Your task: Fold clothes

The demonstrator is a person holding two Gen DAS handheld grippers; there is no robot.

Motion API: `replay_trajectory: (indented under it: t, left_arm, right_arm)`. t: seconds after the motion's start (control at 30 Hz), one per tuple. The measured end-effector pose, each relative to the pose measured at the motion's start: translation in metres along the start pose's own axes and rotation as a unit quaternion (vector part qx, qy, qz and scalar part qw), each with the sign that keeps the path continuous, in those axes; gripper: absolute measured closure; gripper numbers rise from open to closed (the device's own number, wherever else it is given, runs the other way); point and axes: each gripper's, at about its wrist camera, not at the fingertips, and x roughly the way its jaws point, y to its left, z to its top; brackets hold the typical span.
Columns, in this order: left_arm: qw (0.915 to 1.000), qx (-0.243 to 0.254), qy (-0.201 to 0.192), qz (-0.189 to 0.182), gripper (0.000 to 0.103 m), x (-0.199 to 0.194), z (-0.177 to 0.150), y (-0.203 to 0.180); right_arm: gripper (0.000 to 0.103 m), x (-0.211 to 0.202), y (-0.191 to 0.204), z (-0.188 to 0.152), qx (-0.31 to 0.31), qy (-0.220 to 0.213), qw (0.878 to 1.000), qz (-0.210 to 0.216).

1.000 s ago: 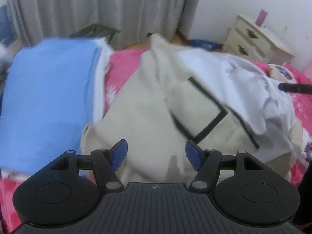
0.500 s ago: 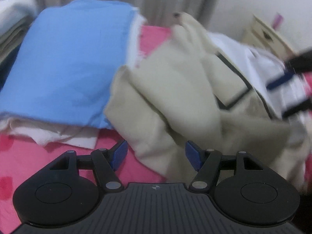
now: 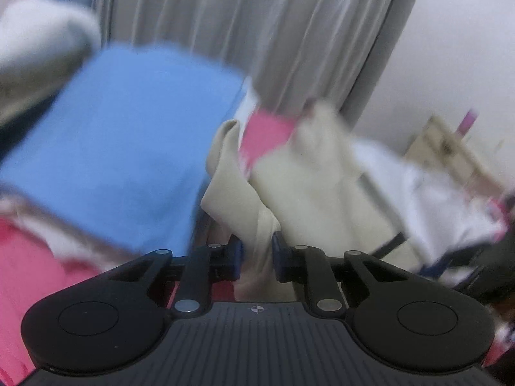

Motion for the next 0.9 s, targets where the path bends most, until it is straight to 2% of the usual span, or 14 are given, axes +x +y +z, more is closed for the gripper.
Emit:
replay_trajectory:
  t: [0.1,0.2,0.27,0.37,0.5,0.57,0.6,0.63,0.67,0.77,0.8,0.83,0.9]
  left_arm:
    - [0.9965,-0.027,-0.075,-0.026,0.086,-0.034,0.042,0.0]
    - [0.9859,-0.038,-0.162,-0.023,0.086,-0.065,0.097,0.009]
    - [0.977,-0.039,-0.209,-0.006,0.086,-0.078,0.134,0.022]
    - [0.9686,-0.055,-0.24,0.035,0.086,-0.075,0.179,0.05]
    - [0.964,-0.1,-0.217,0.115,0.085,-0.042,0.205,0.107]
    - [0.9624,-0.125,-0.168,0.174,0.081,-0.01,0.207,0.14]
    - [0.9584,-0.136,-0.141,0.207,0.078,0.003,0.204,0.155]
    - [0.951,-0.155,-0.117,0.24,0.074,0.015,0.2,0.168]
    - [0.947,-0.177,-0.1,0.249,0.072,0.022,0.195,0.18]
    - [0.9466,-0.201,-0.101,0.231,0.066,0.01,0.184,0.189]
    - [0.9465,-0.208,-0.103,0.225,0.06,0.006,0.181,0.192]
    - [0.9464,-0.2,-0.104,0.232,0.05,-0.004,0.18,0.189]
    - [0.9456,-0.168,-0.107,0.257,0.04,-0.023,0.182,0.179]
  right_arm:
    - [0.038,0.001,-0.001,-0.016,0.009,-0.01,1.0,-0.005]
    - [0.038,-0.002,0.004,-0.025,-0.014,-0.018,1.0,-0.008]
    - [0.038,-0.005,0.008,-0.028,-0.031,-0.022,0.999,-0.003]
    - [0.038,-0.01,0.01,-0.034,-0.048,-0.029,0.998,0.012]
    - [0.038,-0.002,0.015,-0.036,-0.06,-0.028,0.997,0.029]
    - [0.038,0.0,0.018,-0.036,-0.061,-0.026,0.997,0.032]
    - [0.037,0.001,0.019,-0.036,-0.062,-0.025,0.997,0.034]
    - [0.036,0.001,0.021,-0.036,-0.063,-0.024,0.997,0.035]
    - [0.035,0.002,0.021,-0.036,-0.063,-0.023,0.997,0.037]
    - [0.034,-0.002,0.018,-0.031,-0.053,-0.015,0.997,0.051]
    - [0.033,-0.005,0.015,-0.028,-0.045,-0.012,0.997,0.061]
    - [0.033,-0.01,0.012,-0.026,-0.036,-0.013,0.997,0.073]
    - [0.031,-0.023,0.001,-0.022,-0.015,-0.02,0.994,0.107]
